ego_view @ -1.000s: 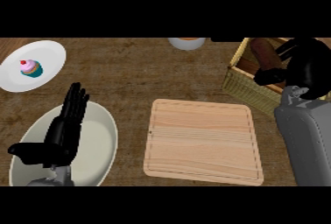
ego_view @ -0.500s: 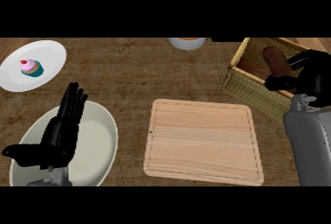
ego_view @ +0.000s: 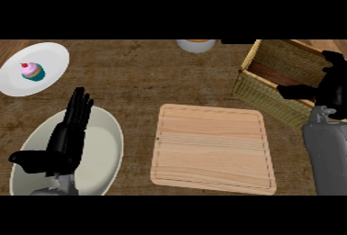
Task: Pick the sweet potato from the cutting board and place it in the basket
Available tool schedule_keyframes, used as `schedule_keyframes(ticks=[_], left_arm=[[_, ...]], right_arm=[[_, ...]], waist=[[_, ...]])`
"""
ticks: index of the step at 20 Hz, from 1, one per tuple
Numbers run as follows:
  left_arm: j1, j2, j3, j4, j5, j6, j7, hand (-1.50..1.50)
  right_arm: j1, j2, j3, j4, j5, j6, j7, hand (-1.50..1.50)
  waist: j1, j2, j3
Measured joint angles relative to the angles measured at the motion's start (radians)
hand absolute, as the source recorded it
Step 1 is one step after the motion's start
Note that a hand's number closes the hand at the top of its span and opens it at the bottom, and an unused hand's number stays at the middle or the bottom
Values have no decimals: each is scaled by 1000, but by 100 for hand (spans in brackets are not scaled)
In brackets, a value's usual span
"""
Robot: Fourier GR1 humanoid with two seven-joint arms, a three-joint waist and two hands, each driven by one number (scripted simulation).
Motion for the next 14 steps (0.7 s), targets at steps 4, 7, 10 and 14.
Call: schedule_keyframes(ticks=[4, 7, 10, 14], left_arm=[[20, -1, 1, -24, -3, -6, 4, 0], [18, 0, 3, -27, -5, -11, 18, 0], [4, -5, 11, -4, -8, -14, 4, 0], [16, -9, 11, -28, -12, -12, 17, 0]], right_arm=[[-18, 5, -4, 9, 10, -83, -43, -150], [-25, -14, -15, -24, 28, -114, -50, -150], [-8, -27, -22, -72, 60, -141, -43, -150], [-4, -62, -44, -175, 94, -79, 23, -150]], waist=[[2, 1, 1], [1, 2, 2], [-2, 1, 1], [-3, 0, 1]])
